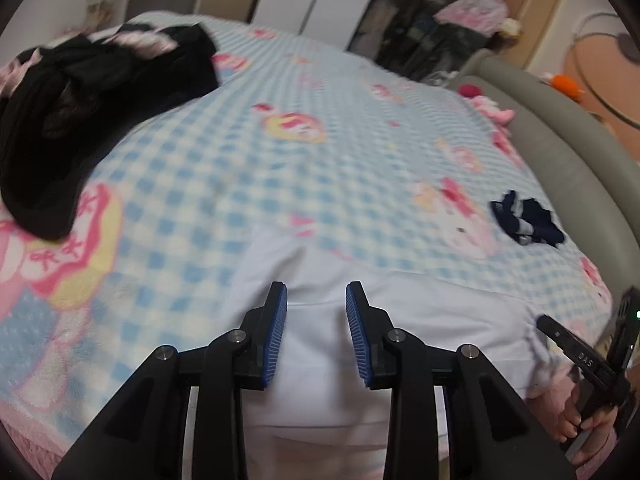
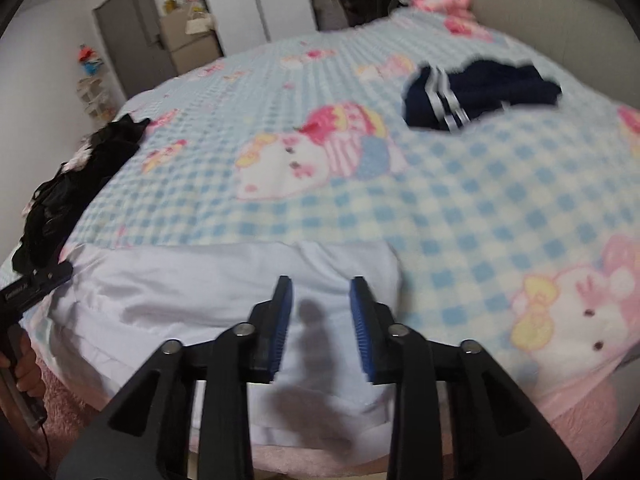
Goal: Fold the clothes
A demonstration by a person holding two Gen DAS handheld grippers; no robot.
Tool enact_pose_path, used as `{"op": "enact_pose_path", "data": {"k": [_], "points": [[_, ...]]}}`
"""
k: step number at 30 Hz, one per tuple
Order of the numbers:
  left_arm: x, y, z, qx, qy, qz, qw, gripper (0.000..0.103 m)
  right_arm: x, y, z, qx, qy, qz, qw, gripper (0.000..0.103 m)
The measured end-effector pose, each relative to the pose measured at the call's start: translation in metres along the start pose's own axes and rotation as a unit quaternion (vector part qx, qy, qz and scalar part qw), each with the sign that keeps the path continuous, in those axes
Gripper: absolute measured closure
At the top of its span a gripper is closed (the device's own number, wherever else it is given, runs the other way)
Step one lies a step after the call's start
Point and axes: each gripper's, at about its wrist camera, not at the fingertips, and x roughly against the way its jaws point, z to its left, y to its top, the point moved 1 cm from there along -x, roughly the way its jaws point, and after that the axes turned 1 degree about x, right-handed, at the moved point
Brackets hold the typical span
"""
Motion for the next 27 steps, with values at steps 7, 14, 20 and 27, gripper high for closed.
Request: {"op": "enact_pose_path", "data": {"k": [7, 14, 20, 27], "points": [[-0.024, -0.02, 0.0, 0.006, 0.032, 0.035, 0.9988, 0.069, -0.026, -0.012, 0.017, 0.015, 0.015, 0.035, 0.999, 0.066], [0.002, -0.016, 0.025, 0.055, 0.047, 0.007, 0.9973, 0.073, -0.015, -0.019, -0.023, -0.05, 0.006, 0.029, 0.998, 0.077], [0.003, -0.033, -0.042, -0.06, 0.013, 0.003, 0.9981, 0.061, 0.0, -0.019, 0.021, 0.014, 0.011, 0.005, 1.0, 0.062], [-0.006, -0.041, -0.024, -0.066, 0.082, 0.028, 0.9941, 0.06, -0.01, -0.034, 0.008, 0.004, -0.023, 0.033, 0.999, 0.063]]}}
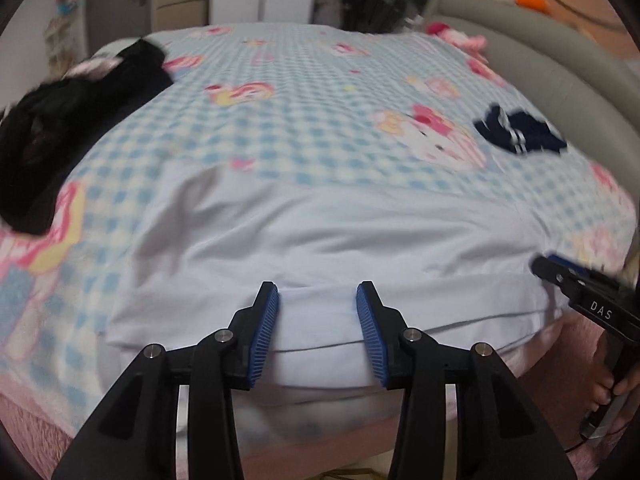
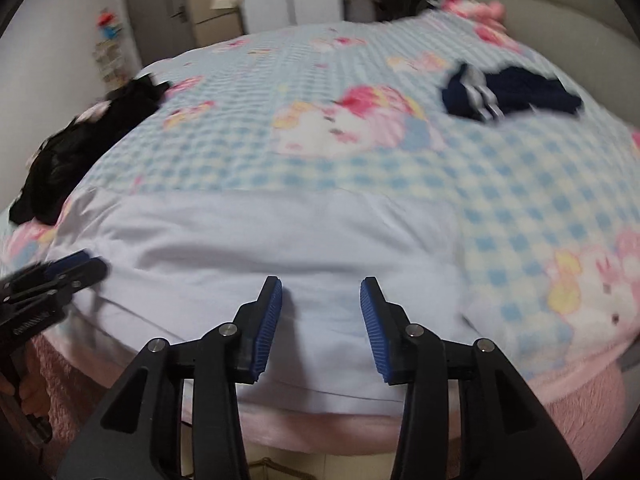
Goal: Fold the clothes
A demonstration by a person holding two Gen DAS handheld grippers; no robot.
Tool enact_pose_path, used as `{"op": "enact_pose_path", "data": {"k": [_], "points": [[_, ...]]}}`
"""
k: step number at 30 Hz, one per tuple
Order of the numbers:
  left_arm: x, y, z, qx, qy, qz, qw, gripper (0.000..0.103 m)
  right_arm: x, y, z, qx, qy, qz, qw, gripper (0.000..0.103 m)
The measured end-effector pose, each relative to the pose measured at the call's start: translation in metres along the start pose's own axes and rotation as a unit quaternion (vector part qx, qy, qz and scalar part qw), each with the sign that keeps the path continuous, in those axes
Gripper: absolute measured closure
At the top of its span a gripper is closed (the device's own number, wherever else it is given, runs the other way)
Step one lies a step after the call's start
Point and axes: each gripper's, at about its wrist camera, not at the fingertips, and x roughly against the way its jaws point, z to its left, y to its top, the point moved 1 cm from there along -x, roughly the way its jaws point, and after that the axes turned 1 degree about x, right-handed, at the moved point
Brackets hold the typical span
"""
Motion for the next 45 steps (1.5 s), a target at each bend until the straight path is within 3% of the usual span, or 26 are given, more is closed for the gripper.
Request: {"op": "enact_pose_path", "data": {"k": [2, 5, 11, 15, 18, 22, 23, 24, 26, 28, 30, 33, 38, 39, 41, 45], "points": [[0.004, -0.001, 0.018, 0.024, 0.008, -0.003, 0.9997, 0.061, 0.003, -0.002, -0.025, -0.039, -0.008, 0.0, 0.999, 0.064], [0.013, 0.0, 0.036, 0.072, -0.033, -0.012, 0.9968, 0.061, 0.014, 0.001, -0.056, -0.097, -0.018, -0.015, 0.995, 0.063], [0.017, 0.01, 0.04, 0.076, -0.028, -0.029, 0.9963, 0.061, 0.017, 0.018, -0.082, -0.125, -0.002, -0.024, 0.992, 0.058], [0.016, 0.042, 0.05, 0.069, 0.033, -0.049, 0.9959, 0.061, -0.001, 0.039, -0.072, -0.083, 0.02, -0.006, 0.996, 0.052], [-0.003, 0.063, 0.074, 0.109, 0.009, -0.027, 0.9937, 0.058, -0.021, 0.049, -0.067, -0.067, 0.018, 0.008, 0.998, 0.051], [-0.041, 0.076, 0.085, 0.119, -0.041, 0.019, 0.9919, 0.059, -0.048, 0.046, -0.076, -0.107, 0.053, 0.032, 0.992, 0.046], [-0.047, 0.076, 0.084, 0.118, -0.05, 0.025, 0.9914, 0.072, -0.053, 0.045, -0.078, -0.115, 0.06, 0.035, 0.991, 0.044], [-0.052, 0.075, 0.083, 0.119, -0.057, 0.024, 0.991, 0.083, -0.054, 0.044, -0.078, -0.115, 0.066, 0.034, 0.991, 0.048], [-0.058, 0.072, 0.082, 0.128, -0.042, 0.022, 0.9907, 0.085, -0.053, 0.044, -0.076, -0.107, 0.075, 0.027, 0.991, 0.066], [-0.062, 0.067, 0.081, 0.133, -0.022, 0.022, 0.9906, 0.085, -0.048, 0.044, -0.076, -0.101, 0.075, 0.013, 0.992, 0.073], [-0.068, 0.062, 0.084, 0.14, -0.009, 0.023, 0.9898, 0.082, -0.047, 0.041, -0.08, -0.117, 0.079, 0.009, 0.99, 0.075], [-0.068, 0.058, 0.098, 0.173, -0.019, 0.019, 0.9846, 0.081, -0.047, 0.035, -0.088, -0.14, 0.082, 0.005, 0.987, 0.075], [-0.046, 0.056, 0.112, 0.187, 0.04, -0.001, 0.9816, 0.085, -0.041, 0.031, -0.093, -0.151, 0.069, -0.008, 0.986, 0.075], [-0.036, 0.055, 0.115, 0.193, 0.03, -0.011, 0.9807, 0.085, -0.035, 0.032, -0.095, -0.161, 0.068, -0.014, 0.985, 0.074], [-0.013, 0.053, 0.103, 0.171, 0.001, -0.041, 0.9845, 0.084, -0.025, 0.032, -0.099, -0.18, 0.066, -0.027, 0.981, 0.065], [0.02, 0.048, 0.049, 0.072, -0.058, -0.062, 0.9938, 0.077, -0.019, 0.024, -0.07, -0.138, 0.068, -0.022, 0.988, 0.064]]}}
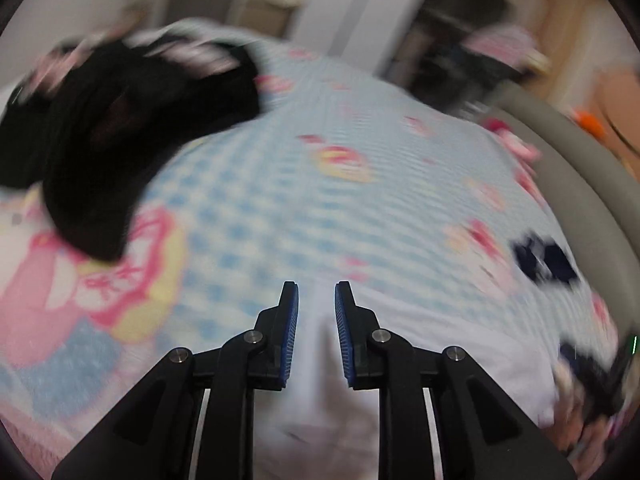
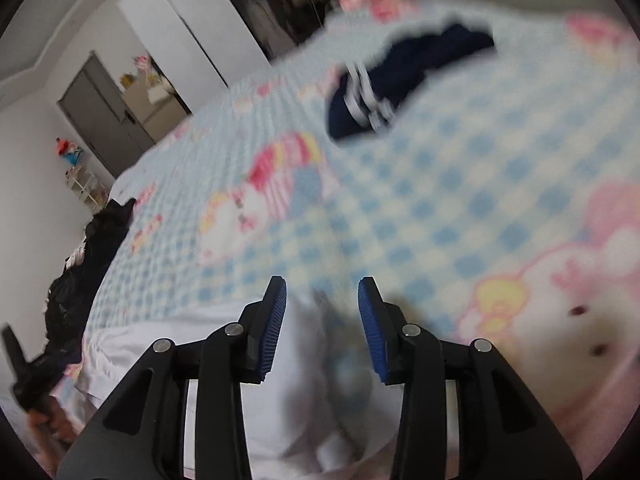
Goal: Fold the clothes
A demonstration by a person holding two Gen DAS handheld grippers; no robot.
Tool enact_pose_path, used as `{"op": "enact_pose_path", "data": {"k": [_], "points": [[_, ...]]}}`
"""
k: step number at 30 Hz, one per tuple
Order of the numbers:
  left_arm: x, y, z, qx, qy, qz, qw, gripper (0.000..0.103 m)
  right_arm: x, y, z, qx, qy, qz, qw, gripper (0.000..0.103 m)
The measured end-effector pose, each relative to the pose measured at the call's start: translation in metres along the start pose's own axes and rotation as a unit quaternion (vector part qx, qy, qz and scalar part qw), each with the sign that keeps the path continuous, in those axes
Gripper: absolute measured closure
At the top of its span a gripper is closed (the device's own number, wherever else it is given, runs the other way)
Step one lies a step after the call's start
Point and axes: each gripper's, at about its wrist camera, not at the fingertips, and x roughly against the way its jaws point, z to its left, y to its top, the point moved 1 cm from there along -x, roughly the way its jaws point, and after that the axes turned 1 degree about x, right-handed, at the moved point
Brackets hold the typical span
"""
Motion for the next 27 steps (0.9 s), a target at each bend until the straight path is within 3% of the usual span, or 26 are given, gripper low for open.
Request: {"op": "enact_pose_path", "data": {"k": [2, 5, 10, 16, 20, 25, 27], "points": [[0.0, -0.009, -0.027, -0.042, -0.03, 0.018, 0.9985, 0.071, 0.0, -0.009, 0.015, 0.026, 0.001, 0.006, 1.0, 0.062], [-0.013, -0.031, -0.057, -0.083, -0.036, 0.047, 0.9948, 0.069, 0.001, -0.023, 0.038, 0.064, 0.002, 0.016, 0.998, 0.057], [-0.031, -0.057, -0.063, -0.121, 0.019, 0.089, 0.9884, 0.067, 0.002, -0.045, 0.076, 0.128, 0.004, 0.032, 0.991, 0.057], [-0.018, -0.066, -0.042, -0.096, 0.03, 0.104, 0.9895, 0.068, 0.012, -0.067, 0.09, 0.203, -0.03, 0.023, 0.979, 0.057], [-0.012, -0.07, -0.05, -0.115, 0.027, 0.082, 0.9895, 0.069, 0.022, -0.065, 0.085, 0.185, -0.01, 0.012, 0.983, 0.057], [-0.002, -0.069, -0.069, -0.092, -0.023, 0.078, 0.9925, 0.069, 0.03, -0.065, 0.092, 0.161, 0.049, 0.021, 0.986, 0.056], [-0.001, -0.076, -0.08, -0.103, -0.021, 0.077, 0.9915, 0.069, 0.028, -0.069, 0.096, 0.153, 0.067, 0.032, 0.985, 0.056]]}}
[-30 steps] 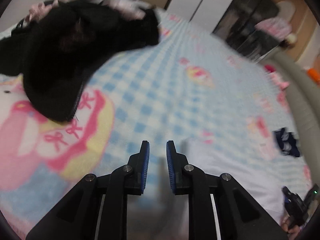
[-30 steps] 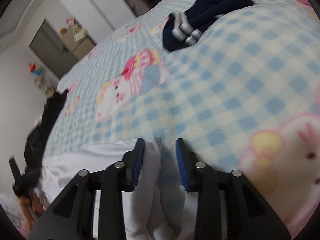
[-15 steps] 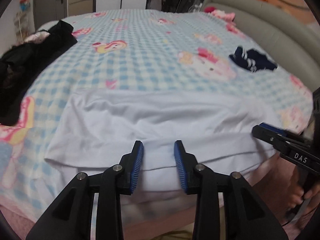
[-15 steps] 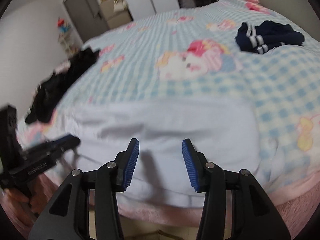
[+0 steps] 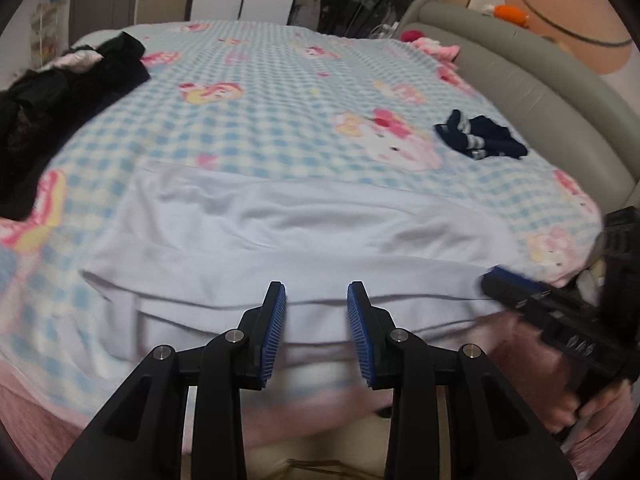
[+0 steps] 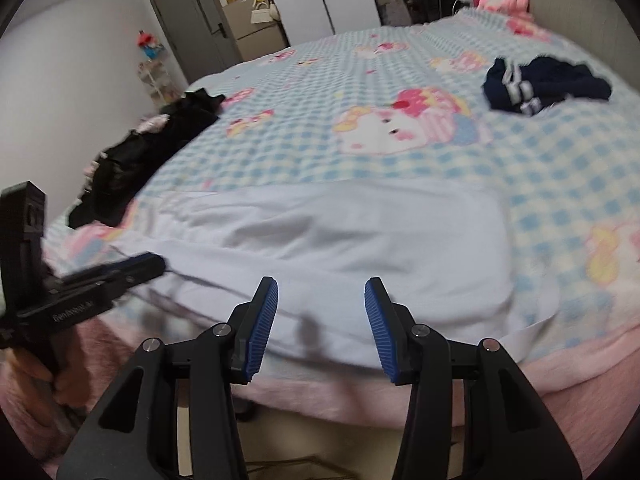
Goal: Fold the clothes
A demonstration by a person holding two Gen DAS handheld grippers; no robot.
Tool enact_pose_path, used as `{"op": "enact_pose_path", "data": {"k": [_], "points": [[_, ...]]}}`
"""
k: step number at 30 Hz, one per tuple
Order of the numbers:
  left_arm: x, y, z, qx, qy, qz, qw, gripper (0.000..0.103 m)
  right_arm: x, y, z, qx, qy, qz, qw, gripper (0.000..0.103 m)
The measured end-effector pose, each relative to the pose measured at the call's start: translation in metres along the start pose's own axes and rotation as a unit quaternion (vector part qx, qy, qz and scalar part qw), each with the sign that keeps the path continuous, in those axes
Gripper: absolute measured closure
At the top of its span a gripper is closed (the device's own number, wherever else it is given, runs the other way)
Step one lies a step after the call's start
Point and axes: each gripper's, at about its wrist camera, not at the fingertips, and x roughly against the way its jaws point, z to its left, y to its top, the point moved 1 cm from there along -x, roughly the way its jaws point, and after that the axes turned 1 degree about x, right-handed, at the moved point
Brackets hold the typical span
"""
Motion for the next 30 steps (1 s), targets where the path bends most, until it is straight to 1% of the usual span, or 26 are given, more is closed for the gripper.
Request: {"op": "enact_pose_path", "data": {"k": [4, 7, 10, 11, 12, 16, 18, 23, 25, 27, 28, 29, 30], "points": [[-0.009, -0.006, -0.009, -0.035, 0.042, 0.01, 0.9985, 0.069, -0.009, -0.005, 0.013, 0.018, -0.001, 0.015, 1.0, 0.056], [-0.012, -0.001, -0.015, -0.064, 0.073, 0.009, 0.9952, 0.068, -0.014, -0.008, 0.019, 0.029, -0.004, 0.025, 0.999, 0.055], [-0.017, 0.003, -0.026, -0.107, 0.103, 0.016, 0.9888, 0.058, -0.019, -0.011, 0.023, 0.042, -0.016, 0.035, 0.998, 0.055], [-0.019, 0.003, -0.031, -0.126, 0.112, 0.022, 0.9855, 0.057, -0.019, -0.011, 0.024, 0.045, -0.018, 0.035, 0.998, 0.054], [-0.022, 0.002, -0.036, -0.141, 0.114, 0.032, 0.9828, 0.057, -0.019, -0.011, 0.024, 0.044, -0.018, 0.035, 0.998, 0.054], [-0.027, -0.002, -0.045, -0.177, 0.125, 0.044, 0.9752, 0.055, -0.014, -0.008, 0.021, 0.037, -0.016, 0.031, 0.999, 0.053], [-0.034, -0.002, -0.047, -0.187, 0.133, 0.047, 0.9721, 0.055, -0.015, -0.009, 0.021, 0.036, -0.015, 0.031, 0.999, 0.049], [-0.037, 0.016, -0.047, -0.17, 0.123, 0.022, 0.9775, 0.055, -0.018, -0.01, 0.019, 0.036, -0.015, 0.036, 0.999, 0.048], [-0.038, 0.019, -0.048, -0.165, 0.11, 0.01, 0.9801, 0.055, -0.019, -0.01, 0.018, 0.036, -0.015, 0.037, 0.999, 0.048], [-0.038, 0.018, -0.049, -0.171, 0.096, 0.006, 0.9805, 0.069, -0.02, -0.01, 0.017, 0.035, -0.014, 0.038, 0.999, 0.048], [-0.039, 0.017, -0.05, -0.175, 0.088, 0.005, 0.9807, 0.084, -0.021, -0.01, 0.017, 0.035, -0.014, 0.039, 0.999, 0.048], [-0.04, 0.016, -0.051, -0.178, 0.08, 0.005, 0.9808, 0.092, -0.021, -0.01, 0.017, 0.035, -0.014, 0.039, 0.999, 0.048], [-0.04, 0.014, -0.052, -0.183, 0.078, 0.0, 0.98, 0.095, -0.022, -0.01, 0.017, 0.034, -0.013, 0.04, 0.999, 0.048]]}}
